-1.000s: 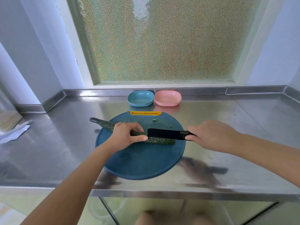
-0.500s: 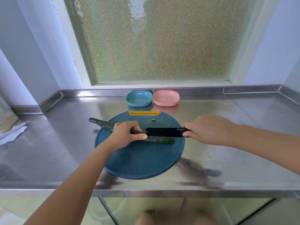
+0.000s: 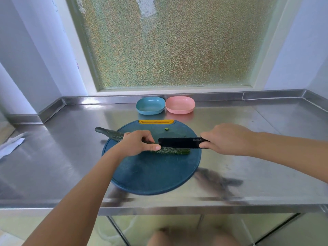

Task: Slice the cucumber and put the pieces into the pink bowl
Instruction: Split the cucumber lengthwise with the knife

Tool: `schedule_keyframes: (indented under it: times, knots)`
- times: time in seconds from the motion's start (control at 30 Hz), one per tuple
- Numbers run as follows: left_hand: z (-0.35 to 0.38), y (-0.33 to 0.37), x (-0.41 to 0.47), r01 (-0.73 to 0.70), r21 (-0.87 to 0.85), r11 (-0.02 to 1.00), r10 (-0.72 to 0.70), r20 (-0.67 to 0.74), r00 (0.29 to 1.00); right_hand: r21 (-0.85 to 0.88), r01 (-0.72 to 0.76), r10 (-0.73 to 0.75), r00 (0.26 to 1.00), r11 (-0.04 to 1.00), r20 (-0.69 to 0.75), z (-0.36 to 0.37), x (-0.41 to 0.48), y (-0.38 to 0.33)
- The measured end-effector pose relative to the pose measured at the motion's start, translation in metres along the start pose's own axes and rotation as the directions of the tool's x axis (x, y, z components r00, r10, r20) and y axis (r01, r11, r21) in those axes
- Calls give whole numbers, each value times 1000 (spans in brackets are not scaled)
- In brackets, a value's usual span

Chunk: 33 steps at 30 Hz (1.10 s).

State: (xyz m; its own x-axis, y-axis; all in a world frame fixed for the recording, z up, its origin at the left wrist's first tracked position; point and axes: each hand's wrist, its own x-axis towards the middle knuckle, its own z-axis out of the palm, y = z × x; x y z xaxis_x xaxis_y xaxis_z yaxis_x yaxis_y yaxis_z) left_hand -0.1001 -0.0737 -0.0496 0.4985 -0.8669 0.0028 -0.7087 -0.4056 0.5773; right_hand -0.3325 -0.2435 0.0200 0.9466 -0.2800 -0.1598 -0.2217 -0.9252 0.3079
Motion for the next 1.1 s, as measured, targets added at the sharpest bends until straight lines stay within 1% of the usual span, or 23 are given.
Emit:
schedule_keyframes:
  times: [0.1,0.27,0.37,0.53,0.77,1.1]
  knots:
    - [-1,1,1,12,12,1000,-13,13,1000,-5,16,-15,1000,1000,22,1,4,-1]
    - [2,1,0,-5,24,1000,5,-20,1000,9,17,-18,999,1000,32,14,7,-1]
    - [1,0,0,-4,30,1000,4,0,1000,0,13,-13,999,1000,31,18,7,0]
    - [1,0,3,-18,41,999,17,4,1000,-45,23,-21,999,999,43,18,11,3]
    - [-1,-1,7,-33,46,998,31,47,998,-107,92,-81,992,990,97,5,22,12]
    - [-2,-2,9,-47,52,998,43,69,997,-104,93,-89,995,990,42,40,28,17]
